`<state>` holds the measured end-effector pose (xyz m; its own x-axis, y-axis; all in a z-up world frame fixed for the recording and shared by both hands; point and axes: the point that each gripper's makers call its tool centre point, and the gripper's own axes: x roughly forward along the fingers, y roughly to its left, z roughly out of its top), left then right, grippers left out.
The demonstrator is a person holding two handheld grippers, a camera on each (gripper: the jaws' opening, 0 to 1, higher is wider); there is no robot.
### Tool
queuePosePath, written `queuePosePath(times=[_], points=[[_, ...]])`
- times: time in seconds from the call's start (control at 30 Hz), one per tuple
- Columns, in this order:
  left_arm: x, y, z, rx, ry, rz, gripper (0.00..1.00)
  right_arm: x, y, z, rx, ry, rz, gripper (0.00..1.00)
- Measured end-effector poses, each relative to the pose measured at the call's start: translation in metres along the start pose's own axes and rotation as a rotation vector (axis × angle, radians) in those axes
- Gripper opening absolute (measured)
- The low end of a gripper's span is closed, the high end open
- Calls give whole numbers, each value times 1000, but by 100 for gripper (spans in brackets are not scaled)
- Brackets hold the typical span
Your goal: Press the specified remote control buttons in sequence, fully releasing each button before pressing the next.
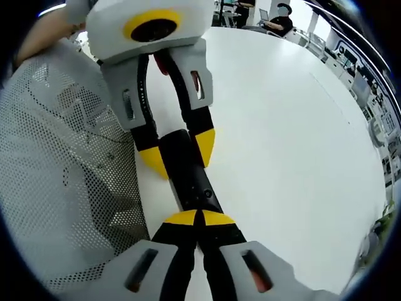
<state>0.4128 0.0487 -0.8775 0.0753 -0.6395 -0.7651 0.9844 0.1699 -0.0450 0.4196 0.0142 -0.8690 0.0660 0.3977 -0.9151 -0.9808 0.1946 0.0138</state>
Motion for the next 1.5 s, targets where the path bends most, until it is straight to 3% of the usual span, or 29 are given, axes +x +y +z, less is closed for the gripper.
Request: queuePosePath(times=[0.1, 0.17, 0.3, 0.53, 0.83, 1.5], points=[[0, 0, 0, 0, 0, 0, 25, 0, -1, 3, -17, 4, 6, 0], [0, 0, 0, -1, 0, 0, 25, 0, -11, 7, -60, -2, -37, 0], [0, 0, 0, -3, -1, 0, 25, 2, -8, 6, -96, 41, -2, 0], [0, 0, 0, -4, -2, 0, 25, 1, -2, 4, -89, 31, 26, 0], [0, 0, 0, -4, -2, 0, 25, 2, -3, 4, -13, 22, 57, 0], [0, -1, 1, 0, 0, 2, 25, 2, -7, 4, -18, 48, 94, 0]])
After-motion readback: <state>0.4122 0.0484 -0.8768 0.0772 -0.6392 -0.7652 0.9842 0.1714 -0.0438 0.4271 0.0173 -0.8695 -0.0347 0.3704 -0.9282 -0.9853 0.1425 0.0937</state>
